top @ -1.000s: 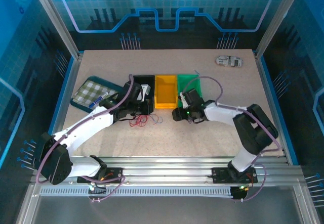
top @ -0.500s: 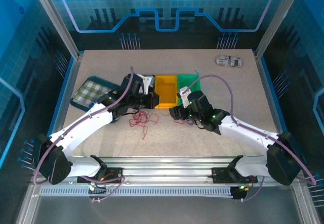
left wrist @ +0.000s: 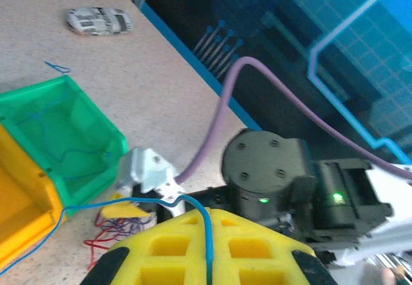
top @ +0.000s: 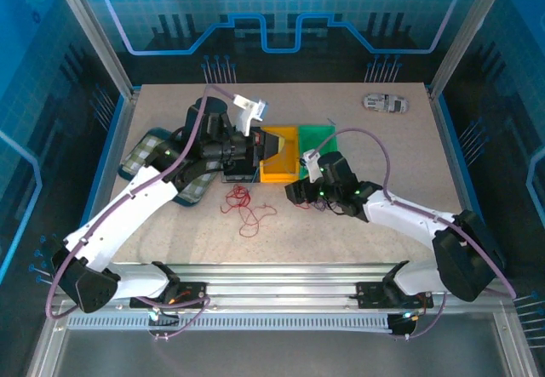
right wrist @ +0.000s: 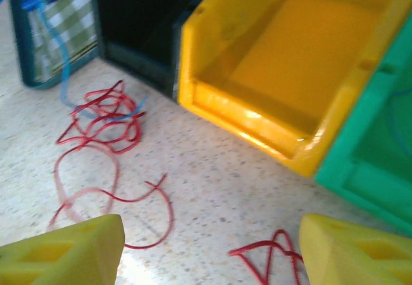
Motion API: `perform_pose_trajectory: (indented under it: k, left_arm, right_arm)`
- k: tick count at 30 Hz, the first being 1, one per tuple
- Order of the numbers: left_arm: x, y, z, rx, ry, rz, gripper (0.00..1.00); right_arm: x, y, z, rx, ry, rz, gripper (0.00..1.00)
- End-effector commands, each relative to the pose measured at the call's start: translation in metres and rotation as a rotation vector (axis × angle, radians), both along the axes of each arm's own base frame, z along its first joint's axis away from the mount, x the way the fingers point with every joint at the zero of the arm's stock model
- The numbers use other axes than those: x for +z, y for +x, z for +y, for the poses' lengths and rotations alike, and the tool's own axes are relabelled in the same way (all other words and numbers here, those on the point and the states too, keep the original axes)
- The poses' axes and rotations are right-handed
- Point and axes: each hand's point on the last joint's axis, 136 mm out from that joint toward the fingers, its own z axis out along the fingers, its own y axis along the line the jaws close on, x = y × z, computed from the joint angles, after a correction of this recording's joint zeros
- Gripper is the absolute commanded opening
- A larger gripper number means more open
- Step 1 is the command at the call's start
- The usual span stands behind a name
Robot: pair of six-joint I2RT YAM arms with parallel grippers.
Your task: Untangle the cables
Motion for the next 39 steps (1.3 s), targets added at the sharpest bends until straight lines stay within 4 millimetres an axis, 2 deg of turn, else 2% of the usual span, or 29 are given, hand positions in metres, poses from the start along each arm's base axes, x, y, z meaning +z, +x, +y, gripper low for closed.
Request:
perform_pose_trajectory:
  k: [1, 4, 7, 10, 14, 17, 20, 25, 28, 30, 35, 39]
  left_arm:
    - [0.022, -0.017, -0.01, -0.091, -0.061, -0.037, 0.0]
    - [0.031, -0.017, -0.012, -0.096, -0.091, -0.046, 0.0]
    - [0.047, -0.019, -0.013, -0.101, -0.106, -0.082, 0.0]
    - [0.073, -0.014, -0.007, -0.057, -0.116, -0.165, 0.0]
    - [0.115, 0.01, 0.009, 0.121, -0.148, -0.298, 0.0]
    - [0.14, 0.012, 0.007, 0.132, -0.221, -0.369, 0.0]
    - [0.15, 0.007, -0.001, 0.096, -0.265, -0.389, 0.0]
    - [0.141, 0.007, -0.012, 0.092, -0.263, -0.384, 0.0]
    - [0.132, 0.02, -0.016, 0.136, -0.262, -0.365, 0.0]
    - [0.123, 0.036, -0.019, 0.197, -0.239, -0.342, 0.0]
    - [0.091, 0.084, -0.044, 0.275, -0.161, -0.273, 0.0]
    - [0.052, 0.125, -0.067, 0.308, -0.055, -0.232, 0.0]
  right_arm:
    - [0.012, -0.01, 0.026, 0.135, 0.11, 0.041, 0.72]
    - [0.008, -0.013, 0.034, 0.165, 0.118, 0.081, 0.71]
    - [0.002, -0.006, 0.025, 0.099, 0.104, 0.074, 0.7]
    - [-0.001, 0.004, 0.004, -0.016, 0.092, 0.039, 0.7]
    - [-0.012, 0.015, -0.033, -0.191, 0.055, 0.034, 0.71]
    - [-0.022, 0.016, -0.055, -0.288, 0.023, 0.052, 0.7]
    - [-0.027, 0.014, -0.068, -0.341, 0.03, 0.064, 0.7]
    - [-0.03, 0.014, -0.085, -0.41, 0.025, 0.063, 0.7]
    - [-0.034, 0.016, -0.11, -0.521, 0.023, 0.078, 0.7]
    - [-0.037, 0.016, -0.125, -0.572, 0.04, 0.097, 0.69]
    - [-0.037, 0.019, -0.156, -0.625, 0.029, 0.111, 0.69]
    - [-0.024, 0.025, -0.169, -0.645, 0.059, 0.081, 0.69]
